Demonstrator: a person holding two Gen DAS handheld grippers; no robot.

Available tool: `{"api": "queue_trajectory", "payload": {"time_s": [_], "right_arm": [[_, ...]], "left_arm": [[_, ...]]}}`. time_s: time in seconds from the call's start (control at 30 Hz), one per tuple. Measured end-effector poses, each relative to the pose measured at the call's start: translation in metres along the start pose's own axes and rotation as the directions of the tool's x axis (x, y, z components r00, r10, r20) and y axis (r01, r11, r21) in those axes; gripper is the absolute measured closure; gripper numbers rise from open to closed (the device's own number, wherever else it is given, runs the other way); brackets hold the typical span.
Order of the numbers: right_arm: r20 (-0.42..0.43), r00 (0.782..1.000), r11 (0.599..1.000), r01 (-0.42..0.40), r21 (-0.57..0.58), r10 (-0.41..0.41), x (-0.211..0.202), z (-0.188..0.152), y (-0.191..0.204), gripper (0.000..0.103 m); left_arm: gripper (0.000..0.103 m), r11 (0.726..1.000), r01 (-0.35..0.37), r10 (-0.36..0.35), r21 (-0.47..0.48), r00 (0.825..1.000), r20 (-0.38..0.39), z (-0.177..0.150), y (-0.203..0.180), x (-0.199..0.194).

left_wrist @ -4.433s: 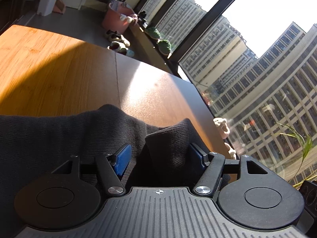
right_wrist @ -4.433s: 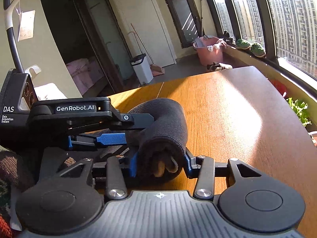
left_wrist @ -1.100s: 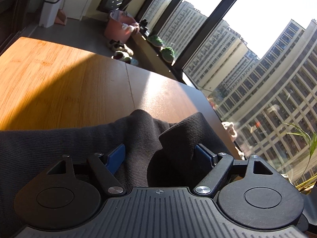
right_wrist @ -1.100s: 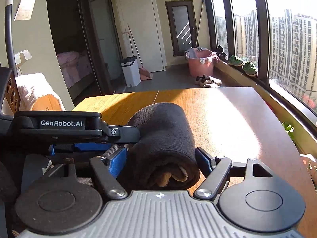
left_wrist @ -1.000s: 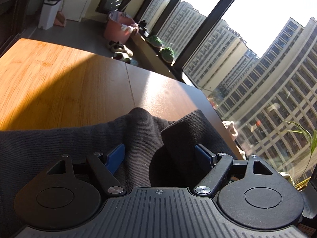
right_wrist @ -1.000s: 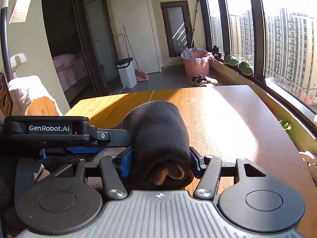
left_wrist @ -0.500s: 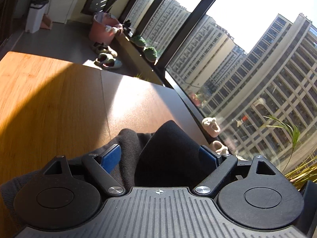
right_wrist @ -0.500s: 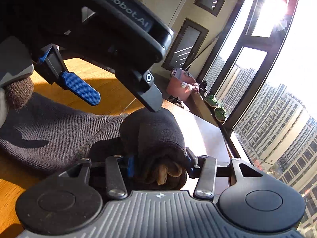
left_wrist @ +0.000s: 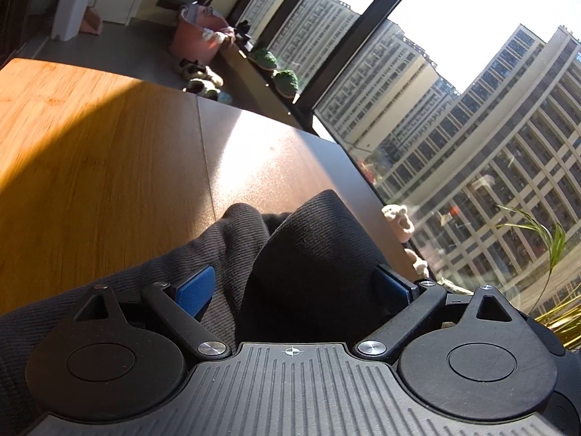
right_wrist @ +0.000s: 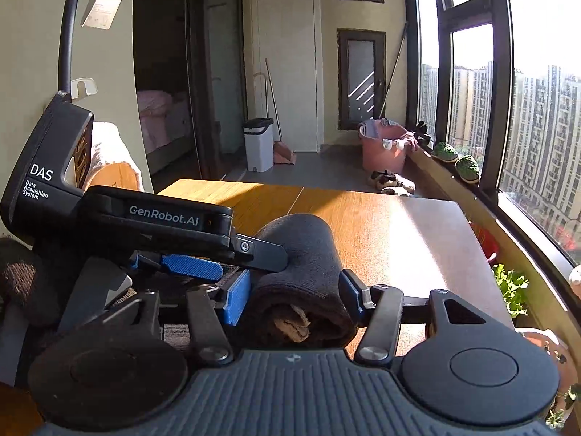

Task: Fold clothes
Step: 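Push the roll forward with the right gripper while the left gripper presses the pants, then roll the grey pants further with both grippers pressing the cylinder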

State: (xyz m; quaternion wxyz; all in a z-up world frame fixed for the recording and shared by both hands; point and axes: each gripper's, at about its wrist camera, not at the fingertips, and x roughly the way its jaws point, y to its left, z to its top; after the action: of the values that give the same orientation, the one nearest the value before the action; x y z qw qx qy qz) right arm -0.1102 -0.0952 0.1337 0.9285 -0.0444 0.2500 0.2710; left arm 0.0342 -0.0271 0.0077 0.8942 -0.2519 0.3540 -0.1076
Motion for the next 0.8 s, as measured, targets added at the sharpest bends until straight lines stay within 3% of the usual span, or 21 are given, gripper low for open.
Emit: {"api": "queue_trajectory", "payload": {"time_s": [0.1,0.17,0.27,0.43,0.57,0.63,0.73,0.8], "right_arm": [[-0.061,0.998,1.0,-0.004,0.018,0.005,0.018,-0.006,-0.007,0.049],[-0.064,0.998,1.0,0.013,-0.018,-0.015,0.022,-0.011,-0.001,0.048],[-0.053,0.998,0.998,0.024,-0.063,-0.028,0.021,-0.013,0.009,0.043],[0.015,1.0,0.999,-0.011,0.043,0.01,0.007,-0.012,-0.01,0.022],[-0.003,1.0,0.995,0.005,0.104,-0.005,0.017,-0.012,-0.027,0.022],[-0.013,0.999,0.986,-0.027,0.163,0.029,0.023,-0.011,-0.035,0.023],[-0.023,0.999,0.991,-0.02,0.132,0.023,0.026,-0.012,-0.026,0.033],[-0.035,0.999,0.999,0.03,0.015,-0.03,0.024,-0.014,-0.004,0.035]], "left_arm": [[0.011,1.0,-0.027,0.027,-0.002,1.0,0.013,0.001,0.002,-0.007],[0.019,0.998,-0.055,0.055,0.01,0.998,0.042,0.002,0.001,-0.015],[0.02,0.993,-0.107,0.104,0.05,0.992,0.066,0.005,-0.002,-0.02],[0.016,0.992,-0.12,0.117,0.047,0.992,0.055,0.002,0.008,-0.012],[0.016,0.991,-0.121,0.119,0.052,0.991,0.055,0.003,0.009,-0.013],[0.016,0.991,-0.124,0.121,0.052,0.991,0.055,0.004,0.009,-0.014],[0.016,0.991,-0.127,0.124,0.052,0.991,0.056,0.004,0.01,-0.014],[0.018,0.99,-0.128,0.124,0.052,0.99,0.061,0.003,0.009,-0.016]]}}
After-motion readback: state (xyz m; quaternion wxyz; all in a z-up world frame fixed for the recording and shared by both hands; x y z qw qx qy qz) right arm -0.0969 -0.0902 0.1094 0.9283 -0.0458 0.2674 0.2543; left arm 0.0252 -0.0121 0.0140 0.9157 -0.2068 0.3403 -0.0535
